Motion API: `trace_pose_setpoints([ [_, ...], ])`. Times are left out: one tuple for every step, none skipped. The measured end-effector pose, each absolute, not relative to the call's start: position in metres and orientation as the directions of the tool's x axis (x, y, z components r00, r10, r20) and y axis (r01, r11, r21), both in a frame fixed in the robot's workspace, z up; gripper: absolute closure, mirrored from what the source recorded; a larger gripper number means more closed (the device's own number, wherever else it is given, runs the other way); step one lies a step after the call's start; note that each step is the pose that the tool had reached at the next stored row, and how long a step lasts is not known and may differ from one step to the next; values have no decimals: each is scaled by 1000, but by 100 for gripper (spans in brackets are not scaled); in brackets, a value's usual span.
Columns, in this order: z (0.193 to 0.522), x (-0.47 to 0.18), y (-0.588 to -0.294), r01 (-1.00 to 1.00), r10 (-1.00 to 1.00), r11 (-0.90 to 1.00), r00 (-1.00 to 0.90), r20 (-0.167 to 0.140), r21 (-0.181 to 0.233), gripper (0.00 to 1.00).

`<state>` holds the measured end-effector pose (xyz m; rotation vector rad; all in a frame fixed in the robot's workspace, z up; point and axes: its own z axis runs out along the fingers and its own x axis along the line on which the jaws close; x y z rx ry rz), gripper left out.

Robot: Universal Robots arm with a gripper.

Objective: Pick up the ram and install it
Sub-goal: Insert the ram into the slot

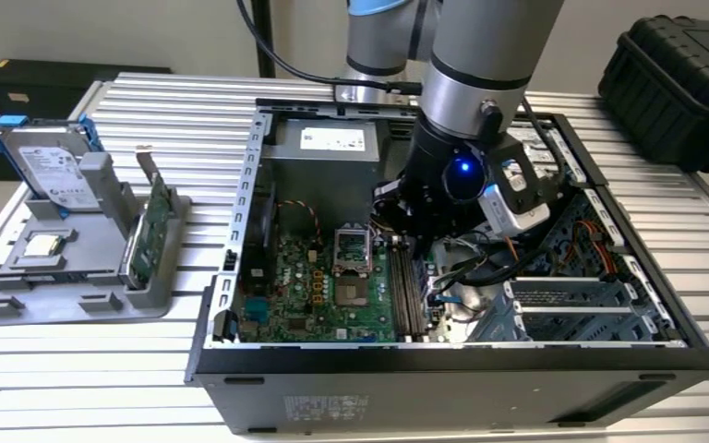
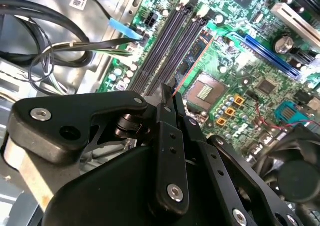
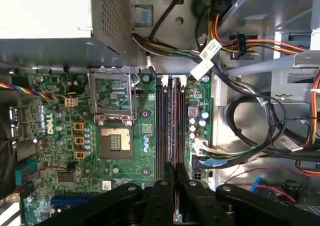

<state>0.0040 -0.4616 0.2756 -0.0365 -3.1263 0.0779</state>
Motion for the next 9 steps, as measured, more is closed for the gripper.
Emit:
trace_pose_setpoints([
  [275,4,-462,23,24,998,-1000,14,-50,100],
  [275,4,-462,23,24,998,-1000,14,-50,100],
  [275,4,-462,23,24,998,-1000,14,-50,100],
  [275,4,-462,23,24,998,-1000,14,-50,100],
  [275,4,-462,23,24,998,-1000,14,-50,100],
  [275,4,-462,23,24,998,-1000,14,-50,100],
  [275,4,-462,23,24,998,-1000,14,-50,100],
  [275,4,-462,23,24,998,-1000,14,-50,100],
  [275,4,-462,23,24,998,-1000,14,-50,100],
])
